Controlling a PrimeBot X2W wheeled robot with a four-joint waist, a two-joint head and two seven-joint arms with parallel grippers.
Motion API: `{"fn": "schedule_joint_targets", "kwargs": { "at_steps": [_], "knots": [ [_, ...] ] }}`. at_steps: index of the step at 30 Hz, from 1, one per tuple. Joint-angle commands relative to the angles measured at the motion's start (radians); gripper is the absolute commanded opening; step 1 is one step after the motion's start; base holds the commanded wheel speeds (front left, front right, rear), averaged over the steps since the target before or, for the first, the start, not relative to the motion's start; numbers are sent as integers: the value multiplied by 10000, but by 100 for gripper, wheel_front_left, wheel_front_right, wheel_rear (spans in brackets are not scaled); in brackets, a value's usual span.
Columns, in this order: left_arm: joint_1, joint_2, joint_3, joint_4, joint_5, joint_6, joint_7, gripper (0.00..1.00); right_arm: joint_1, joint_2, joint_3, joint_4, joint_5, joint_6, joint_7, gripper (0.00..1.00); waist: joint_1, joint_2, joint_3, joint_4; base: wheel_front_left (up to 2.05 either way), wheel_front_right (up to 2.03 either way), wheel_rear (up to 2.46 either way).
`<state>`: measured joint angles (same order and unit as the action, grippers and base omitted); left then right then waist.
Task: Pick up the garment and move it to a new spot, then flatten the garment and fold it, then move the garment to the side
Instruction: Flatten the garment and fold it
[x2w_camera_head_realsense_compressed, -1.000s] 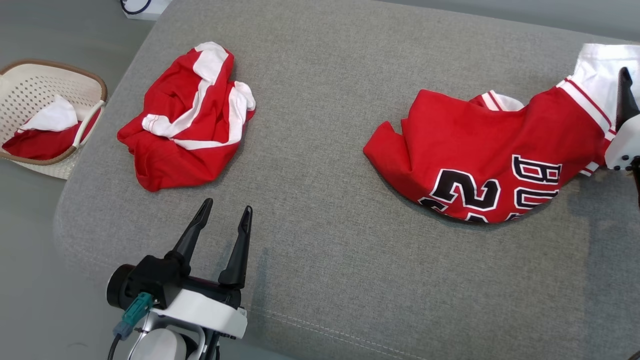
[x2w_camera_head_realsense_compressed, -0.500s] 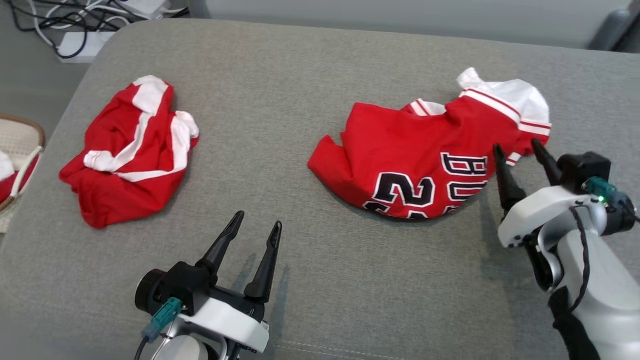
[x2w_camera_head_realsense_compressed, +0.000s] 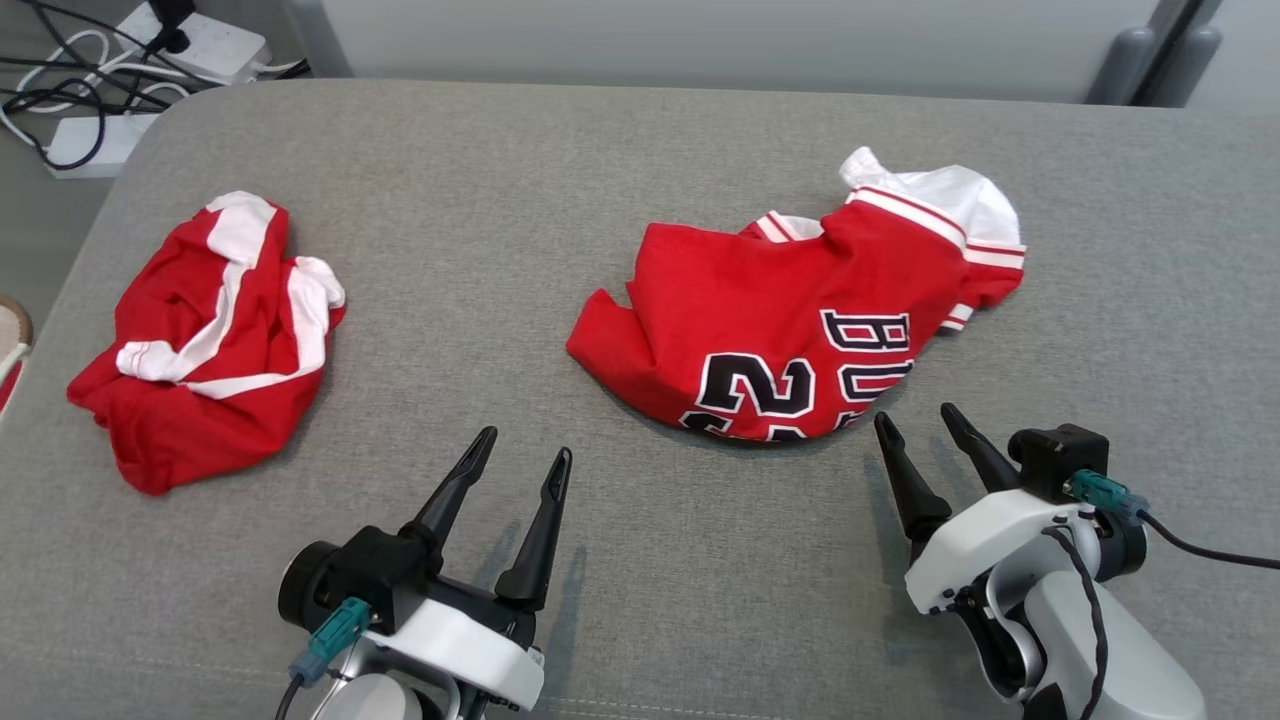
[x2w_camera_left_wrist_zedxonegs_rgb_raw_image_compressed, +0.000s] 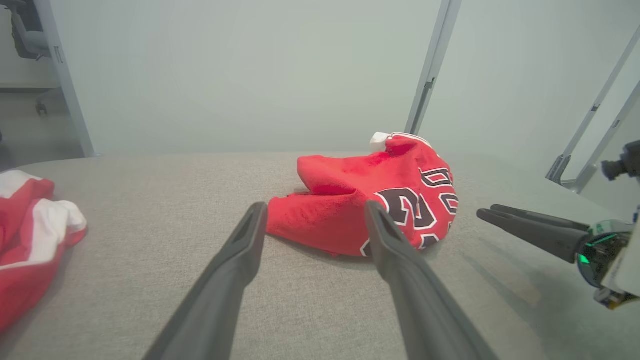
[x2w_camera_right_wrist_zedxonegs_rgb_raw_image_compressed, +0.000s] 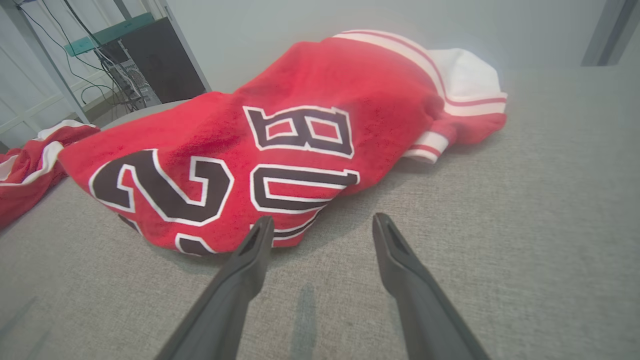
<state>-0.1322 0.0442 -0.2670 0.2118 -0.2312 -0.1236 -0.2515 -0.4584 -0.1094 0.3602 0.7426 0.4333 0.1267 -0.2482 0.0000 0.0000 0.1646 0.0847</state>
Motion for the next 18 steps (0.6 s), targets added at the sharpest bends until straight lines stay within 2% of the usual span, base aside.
{"fn": "schedule_joint_targets", "kwargs": {
  "at_steps": [1,10,18],
  "knots": [
    [-232,60,306,-200,-33,-70,-103,100,-49,123,214,-316,117,40,-134,100,0,0,57,173,0,0,0],
    [-134,60,316,-135,40,-71,-103,100,-369,340,418,805,1311,40,-135,100,0,0,222,1391,0,0,0],
    [-129,60,293,-145,3,-71,-103,100,-792,371,496,1070,1549,40,-135,100,0,0,320,1762,0,0,0]
  ]
}}
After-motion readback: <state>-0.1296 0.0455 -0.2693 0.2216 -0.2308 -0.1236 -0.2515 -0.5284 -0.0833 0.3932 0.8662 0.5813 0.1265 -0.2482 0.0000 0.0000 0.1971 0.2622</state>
